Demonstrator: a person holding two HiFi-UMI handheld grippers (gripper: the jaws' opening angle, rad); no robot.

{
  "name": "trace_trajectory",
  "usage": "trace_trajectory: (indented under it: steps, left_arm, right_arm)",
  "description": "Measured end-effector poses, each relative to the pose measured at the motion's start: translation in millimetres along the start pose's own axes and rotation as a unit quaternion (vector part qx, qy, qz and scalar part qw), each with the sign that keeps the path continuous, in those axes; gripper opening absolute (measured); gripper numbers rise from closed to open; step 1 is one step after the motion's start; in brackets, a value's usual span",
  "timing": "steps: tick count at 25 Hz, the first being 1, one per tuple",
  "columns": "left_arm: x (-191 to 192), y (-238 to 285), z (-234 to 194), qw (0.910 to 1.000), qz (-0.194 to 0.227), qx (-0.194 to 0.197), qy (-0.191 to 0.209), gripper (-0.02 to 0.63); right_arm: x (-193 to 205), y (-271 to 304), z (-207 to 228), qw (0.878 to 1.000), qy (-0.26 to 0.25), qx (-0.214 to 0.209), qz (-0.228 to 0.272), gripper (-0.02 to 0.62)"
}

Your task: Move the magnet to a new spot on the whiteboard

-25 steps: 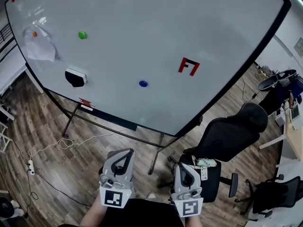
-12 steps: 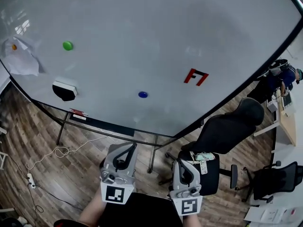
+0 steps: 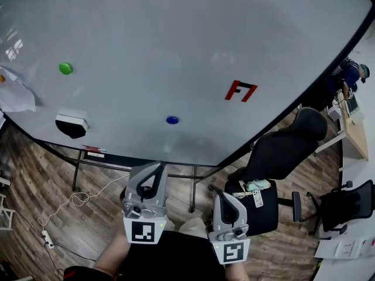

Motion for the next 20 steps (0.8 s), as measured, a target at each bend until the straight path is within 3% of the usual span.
trace_trajectory:
  steps: [8,14,20]
  left_arm:
    - [10,30,-10,0.9995,0.006,-0.03,0.004,0.0]
    - [16,44,-5,0.9995,0.004,-0.032,0.005,0.003]
    - [21,60,2,0.9989,0.002,-0.041,0.022,0.077]
  right_arm:
    - [6,-2,15,1.0,-0.004,0.011,-0.023,0.0]
    - [7,-1,22,0.999,-0.018,0.01,-0.025,0.0]
    - [11,-2,28,0.999,-0.016,0.004,-0.03,0.0]
Point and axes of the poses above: the fingertips, and each gripper's own axes: y forward along the fingers, z to its right, x out of its underside, the point moved 8 cm from there along -y, backward along the fingers, and after that the axes turned 11 degrees about z, right-handed, at the moved point
